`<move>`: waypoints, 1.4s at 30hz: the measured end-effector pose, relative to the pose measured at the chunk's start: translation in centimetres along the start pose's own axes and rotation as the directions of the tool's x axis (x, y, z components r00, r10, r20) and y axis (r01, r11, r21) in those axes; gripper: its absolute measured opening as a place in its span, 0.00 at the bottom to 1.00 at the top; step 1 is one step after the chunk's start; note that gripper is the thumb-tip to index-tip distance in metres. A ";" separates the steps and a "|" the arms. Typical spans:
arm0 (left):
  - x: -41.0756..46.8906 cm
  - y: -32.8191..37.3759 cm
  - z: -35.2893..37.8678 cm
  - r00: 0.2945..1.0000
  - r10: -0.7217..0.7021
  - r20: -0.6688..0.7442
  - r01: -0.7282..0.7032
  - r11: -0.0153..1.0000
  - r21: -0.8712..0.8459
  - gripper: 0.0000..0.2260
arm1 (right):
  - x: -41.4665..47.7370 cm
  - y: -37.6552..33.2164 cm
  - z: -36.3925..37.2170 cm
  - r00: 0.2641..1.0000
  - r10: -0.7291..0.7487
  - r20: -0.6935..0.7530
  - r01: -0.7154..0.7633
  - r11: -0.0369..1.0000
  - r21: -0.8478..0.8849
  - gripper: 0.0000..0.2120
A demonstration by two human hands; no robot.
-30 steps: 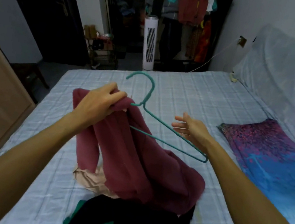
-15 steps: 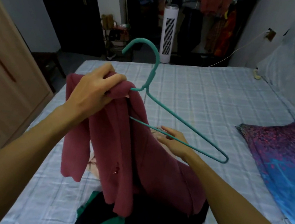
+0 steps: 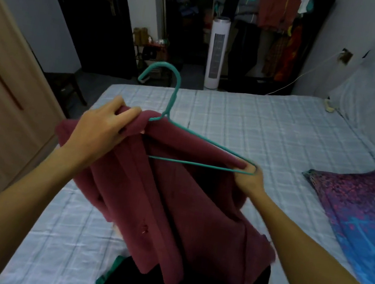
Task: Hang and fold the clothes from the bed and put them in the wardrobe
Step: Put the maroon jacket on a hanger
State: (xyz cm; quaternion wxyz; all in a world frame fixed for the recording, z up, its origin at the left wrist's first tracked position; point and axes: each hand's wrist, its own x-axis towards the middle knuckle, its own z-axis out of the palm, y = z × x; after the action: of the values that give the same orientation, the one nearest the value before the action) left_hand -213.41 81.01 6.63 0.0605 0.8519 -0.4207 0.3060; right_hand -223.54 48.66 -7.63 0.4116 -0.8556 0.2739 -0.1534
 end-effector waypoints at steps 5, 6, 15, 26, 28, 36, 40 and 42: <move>-0.1 0.7 2.8 0.994 -0.083 0.076 0.080 0.996 0.037 0.17 | 2.4 -3.3 -8.3 0.982 -0.047 -0.184 0.023 0.991 -0.134 0.11; 0.3 1.2 3.3 0.990 -0.111 0.088 0.108 0.993 0.039 0.18 | 2.6 -4.0 -9.3 0.974 -0.052 -0.221 0.024 0.991 -0.130 0.11; 7.7 5.9 2.4 0.944 -0.329 0.015 0.329 0.940 -0.094 0.13 | -1.0 -11.4 -8.0 0.919 -0.264 -0.292 0.272 0.962 -0.017 0.13; 9.2 6.9 -3.0 0.883 -0.363 -0.298 0.240 0.893 -0.380 0.11 | 0.9 -13.0 -15.1 0.743 -0.583 -0.329 0.518 0.812 -0.269 0.21; 9.9 6.7 -3.9 0.856 -0.392 -0.336 0.231 0.872 -0.431 0.10 | 1.5 -13.5 -16.9 0.784 -0.586 -0.207 0.499 0.792 -0.352 0.26; 13.6 8.6 -6.6 0.825 -0.370 -0.427 0.174 0.886 -0.431 0.12 | 0.2 -18.9 -17.7 0.495 -0.801 -0.336 0.532 0.585 -0.612 0.13; 13.7 9.4 -7.3 0.825 -0.424 -0.374 0.197 0.835 -0.513 0.19 | -1.1 -20.6 -17.1 0.402 -0.851 -0.337 0.515 0.515 -0.685 0.17; 12.8 8.4 -7.3 0.873 -0.355 -0.334 0.173 0.866 -0.469 0.23 | -1.5 -20.7 -17.5 0.390 -0.830 -0.400 0.472 0.553 -0.687 0.16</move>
State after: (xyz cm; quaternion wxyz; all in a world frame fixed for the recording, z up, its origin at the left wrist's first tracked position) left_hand -217.28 69.58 18.59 0.3731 0.7851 -0.3314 0.3670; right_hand -226.16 49.26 19.33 -0.0414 -0.8363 0.0604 -0.5434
